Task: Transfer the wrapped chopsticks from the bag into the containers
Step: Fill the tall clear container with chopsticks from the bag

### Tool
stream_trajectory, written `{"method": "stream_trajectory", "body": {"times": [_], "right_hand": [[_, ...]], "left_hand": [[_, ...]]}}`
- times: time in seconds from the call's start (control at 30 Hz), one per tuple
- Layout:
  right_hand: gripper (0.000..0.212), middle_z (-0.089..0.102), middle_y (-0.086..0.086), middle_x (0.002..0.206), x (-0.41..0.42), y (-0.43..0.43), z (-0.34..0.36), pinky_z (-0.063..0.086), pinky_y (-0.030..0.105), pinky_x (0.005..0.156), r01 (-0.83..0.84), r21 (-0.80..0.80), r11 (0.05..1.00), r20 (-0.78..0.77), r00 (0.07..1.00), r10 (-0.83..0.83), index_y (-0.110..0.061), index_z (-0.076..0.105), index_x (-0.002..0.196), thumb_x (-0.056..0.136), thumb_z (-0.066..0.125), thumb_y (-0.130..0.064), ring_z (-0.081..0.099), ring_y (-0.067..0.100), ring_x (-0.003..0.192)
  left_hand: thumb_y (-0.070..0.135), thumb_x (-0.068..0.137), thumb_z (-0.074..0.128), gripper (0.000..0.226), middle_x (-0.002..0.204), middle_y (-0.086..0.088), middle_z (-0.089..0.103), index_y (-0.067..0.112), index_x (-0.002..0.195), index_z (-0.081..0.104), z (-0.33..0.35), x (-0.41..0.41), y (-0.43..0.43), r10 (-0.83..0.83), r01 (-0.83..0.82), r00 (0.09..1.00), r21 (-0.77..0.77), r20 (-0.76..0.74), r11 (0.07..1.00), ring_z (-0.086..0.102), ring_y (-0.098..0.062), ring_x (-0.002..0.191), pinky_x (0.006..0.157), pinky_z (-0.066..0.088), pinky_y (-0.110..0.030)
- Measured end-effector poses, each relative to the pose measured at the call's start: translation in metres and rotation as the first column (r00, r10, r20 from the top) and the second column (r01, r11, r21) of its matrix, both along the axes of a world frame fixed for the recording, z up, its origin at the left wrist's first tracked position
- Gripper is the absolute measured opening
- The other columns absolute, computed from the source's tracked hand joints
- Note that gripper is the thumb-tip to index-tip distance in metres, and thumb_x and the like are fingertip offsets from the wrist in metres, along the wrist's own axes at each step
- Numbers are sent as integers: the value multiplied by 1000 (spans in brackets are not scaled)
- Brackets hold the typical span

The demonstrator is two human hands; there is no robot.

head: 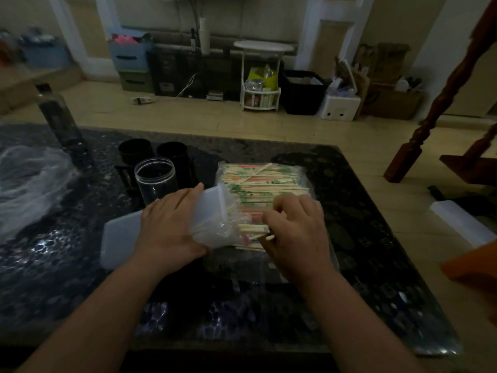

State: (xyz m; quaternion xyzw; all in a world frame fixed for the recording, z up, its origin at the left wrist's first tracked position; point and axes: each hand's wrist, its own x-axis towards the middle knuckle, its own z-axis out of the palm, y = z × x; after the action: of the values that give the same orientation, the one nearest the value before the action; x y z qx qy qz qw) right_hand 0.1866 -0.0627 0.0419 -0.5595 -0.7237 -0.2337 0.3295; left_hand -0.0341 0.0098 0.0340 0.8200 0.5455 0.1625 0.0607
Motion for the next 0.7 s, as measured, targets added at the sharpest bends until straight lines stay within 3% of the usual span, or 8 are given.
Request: {"method": "stream_trajectory", "body": {"times": [0.13,0.23,0.3,0.37,0.43,0.5,0.6,0.7], "right_hand": [[37,56,9,77,-1,2,-2,42,28,47,-55,129,990,-199,977,80,-8,69,78,93,50,-36,51,25,59],[48,60,8,84,-4,3,-3,46,20,59,-53,176,983,-430,894,125,-11,70,83,101,41,-44,55,13,72],[33,59,5,83,-6,6,0,40,8,70,6,213,977,-624,770,132,-27,67,84,101,43,-41,52,4,77],[23,59,-2,76,-10,9,4,44,14,68,104,215,971,-795,596,112,-35,60,80,99,48,-41,56,3,72],[27,59,-10,69,-12,9,7,45,14,63,172,182,968,-900,426,94,-32,57,74,96,48,-45,59,-1,66],[32,59,-12,63,-10,8,7,43,9,61,176,161,971,-939,332,95,-29,58,71,95,48,-47,59,-5,63],[37,60,-13,58,-11,7,9,46,18,58,155,145,977,-961,258,102,-28,60,69,95,48,-52,58,0,58],[37,59,-16,52,-12,9,11,43,13,51,142,94,985,-991,109,78,-18,61,70,100,50,-36,57,-1,51]], "left_hand": [[53,54,84,123,152,2,33,31,154,16,0,0,2,-5,5,1000,0,-9,1000,32,-21,137,109,22,-39],[55,50,80,123,152,1,35,30,154,18,0,0,1,-6,6,1000,-3,-2,1000,33,-22,137,109,23,-41],[60,47,71,122,152,2,34,32,153,18,1,0,0,2,-1,1000,-12,24,1000,32,-22,137,110,22,-40],[61,48,75,124,152,3,33,32,153,17,2,-1,0,-1,1,999,-14,37,1000,31,-21,137,110,21,-40],[57,51,84,126,152,4,32,33,154,16,2,0,0,-2,3,1000,-12,28,1000,30,-20,137,110,20,-39],[54,50,86,128,152,5,31,33,154,14,2,1,0,5,-5,1000,-7,14,1000,29,-18,137,111,20,-38],[54,49,86,129,152,5,31,33,154,14,2,3,1,10,-10,1000,-2,12,1000,29,-18,138,111,19,-38],[54,49,87,130,153,5,31,33,154,14,2,3,0,13,-13,1000,-9,9,1000,29,-18,139,112,19,-39]]}}
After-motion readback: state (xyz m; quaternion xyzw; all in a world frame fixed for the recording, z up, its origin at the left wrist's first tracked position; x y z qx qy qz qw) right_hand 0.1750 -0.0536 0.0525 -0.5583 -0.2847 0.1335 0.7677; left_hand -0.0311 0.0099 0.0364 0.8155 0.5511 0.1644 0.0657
